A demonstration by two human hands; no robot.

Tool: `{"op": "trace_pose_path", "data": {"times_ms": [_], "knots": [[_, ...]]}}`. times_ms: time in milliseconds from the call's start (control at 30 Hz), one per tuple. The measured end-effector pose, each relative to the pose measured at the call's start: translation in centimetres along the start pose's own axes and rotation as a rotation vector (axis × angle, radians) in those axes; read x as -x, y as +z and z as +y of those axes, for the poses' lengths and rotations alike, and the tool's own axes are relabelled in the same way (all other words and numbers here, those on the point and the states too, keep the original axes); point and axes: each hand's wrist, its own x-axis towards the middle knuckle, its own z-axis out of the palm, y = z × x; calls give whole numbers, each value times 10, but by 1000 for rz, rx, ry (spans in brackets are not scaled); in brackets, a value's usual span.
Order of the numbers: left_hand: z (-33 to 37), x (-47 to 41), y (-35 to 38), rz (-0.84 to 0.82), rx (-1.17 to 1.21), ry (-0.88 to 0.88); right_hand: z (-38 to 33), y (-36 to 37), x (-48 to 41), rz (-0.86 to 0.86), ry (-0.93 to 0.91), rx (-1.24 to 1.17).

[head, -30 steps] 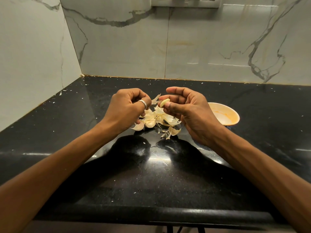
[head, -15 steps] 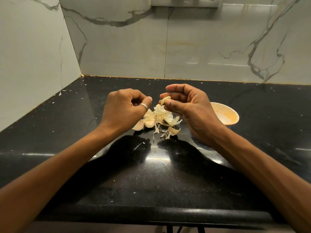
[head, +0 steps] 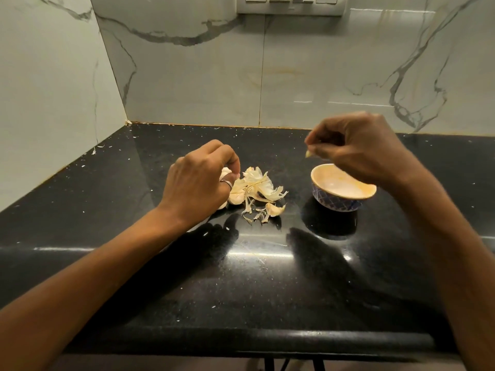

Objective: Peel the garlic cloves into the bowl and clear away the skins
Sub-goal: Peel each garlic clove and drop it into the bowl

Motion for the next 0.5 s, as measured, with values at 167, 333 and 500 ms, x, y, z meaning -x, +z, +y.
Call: {"op": "trace_pose_path", "data": {"times_ms": [167, 333, 500], "knots": [[-2, 0, 0, 25, -8, 13, 20, -22, 6, -229, 274, 140], [0, 1, -1, 19, -27, 0, 17, -9, 7, -382, 295, 190], [0, 1, -2, 14, -35, 7, 15, 6, 7, -367, 243, 199]]}}
